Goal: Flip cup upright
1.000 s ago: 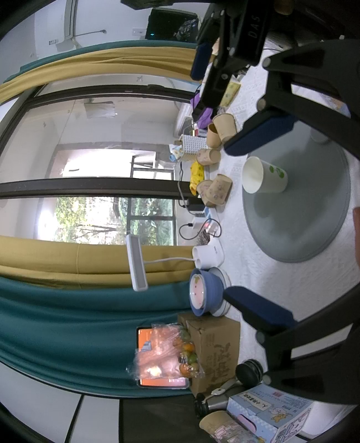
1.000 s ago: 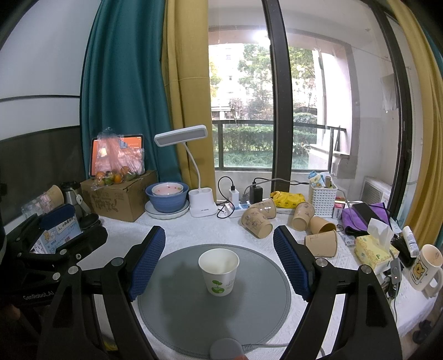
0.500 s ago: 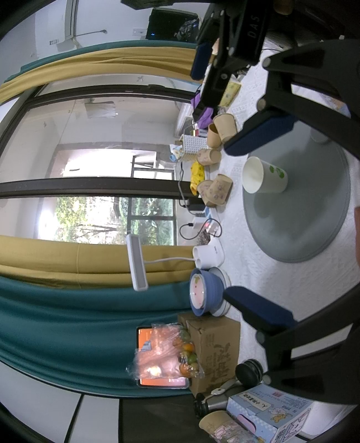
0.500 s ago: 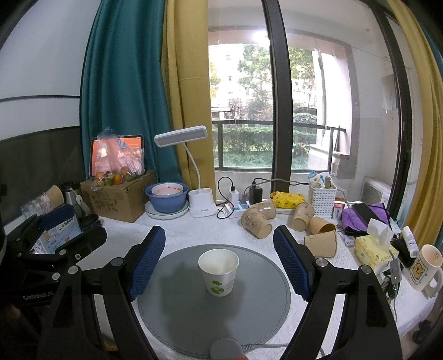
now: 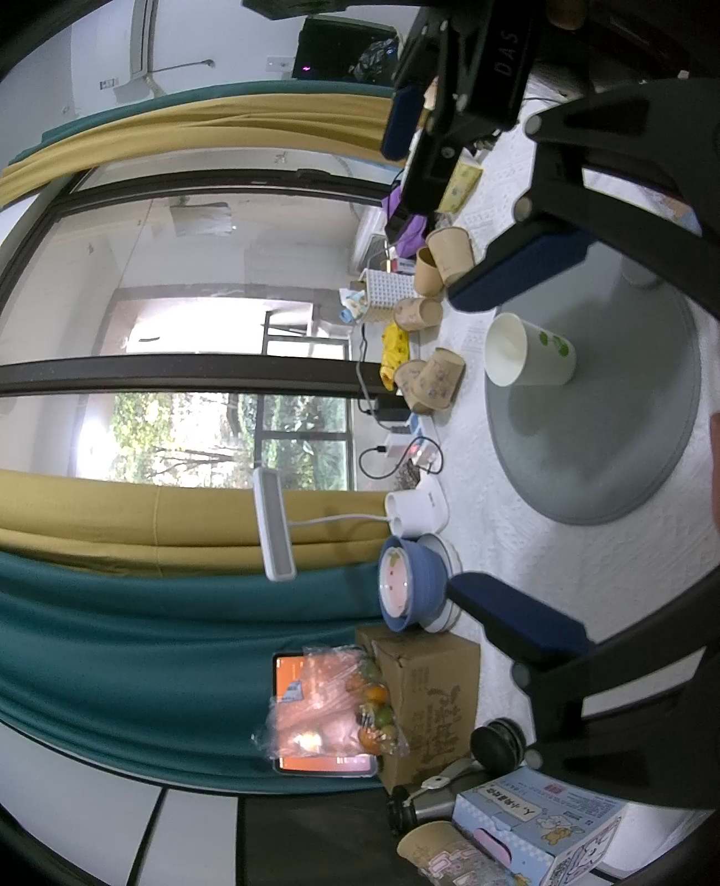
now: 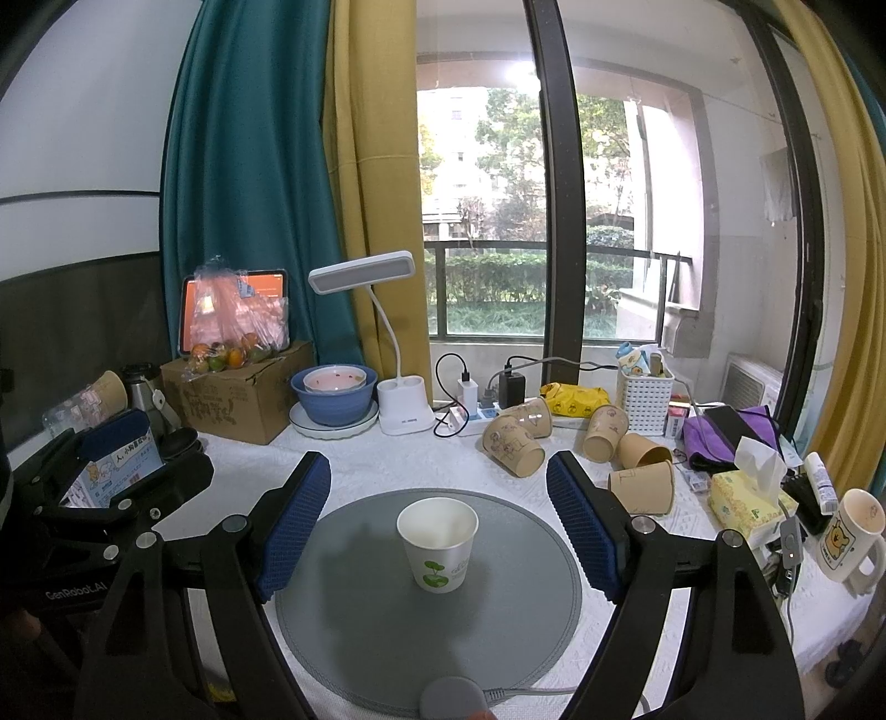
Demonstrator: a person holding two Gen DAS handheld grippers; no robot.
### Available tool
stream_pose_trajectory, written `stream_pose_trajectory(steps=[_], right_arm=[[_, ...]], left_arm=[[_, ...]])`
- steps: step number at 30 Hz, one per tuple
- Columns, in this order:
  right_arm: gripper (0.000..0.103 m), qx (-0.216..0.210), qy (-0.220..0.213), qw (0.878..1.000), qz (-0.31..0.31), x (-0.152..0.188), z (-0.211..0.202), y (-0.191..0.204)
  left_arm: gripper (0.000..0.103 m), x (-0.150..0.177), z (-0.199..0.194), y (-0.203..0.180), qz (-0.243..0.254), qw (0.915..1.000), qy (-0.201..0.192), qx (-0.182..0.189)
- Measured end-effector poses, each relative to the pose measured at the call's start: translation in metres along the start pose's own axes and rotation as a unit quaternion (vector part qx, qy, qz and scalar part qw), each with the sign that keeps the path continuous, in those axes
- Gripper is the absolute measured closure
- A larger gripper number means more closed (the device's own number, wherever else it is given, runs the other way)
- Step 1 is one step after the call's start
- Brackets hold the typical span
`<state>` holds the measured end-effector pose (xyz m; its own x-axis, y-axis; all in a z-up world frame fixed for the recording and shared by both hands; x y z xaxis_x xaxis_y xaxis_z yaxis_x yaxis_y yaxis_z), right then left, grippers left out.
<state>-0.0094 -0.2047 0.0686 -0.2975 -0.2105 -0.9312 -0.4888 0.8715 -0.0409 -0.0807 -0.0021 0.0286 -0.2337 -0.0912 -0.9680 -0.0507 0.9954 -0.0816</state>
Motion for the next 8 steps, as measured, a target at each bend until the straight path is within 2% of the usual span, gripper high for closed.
stream_pose_trajectory(steps=[8], right_arm=[[0.02, 0.0, 0.0, 1.0, 0.0, 0.0001, -0.0001, 0.0]], left_arm=[[0.007, 0.0007, -0.0018, -0.0016, -0.005, 1.0, -0.004, 0.002]])
Point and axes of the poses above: each gripper's, at about its wrist camera, not at the fingertips, and z roughly the way its jaws point, y to its left, x to its underside, the point moved 3 cm from there along z, roughly the way its jaws point, and after that the axes turned 3 degrees about -z, right-handed, at the moved point
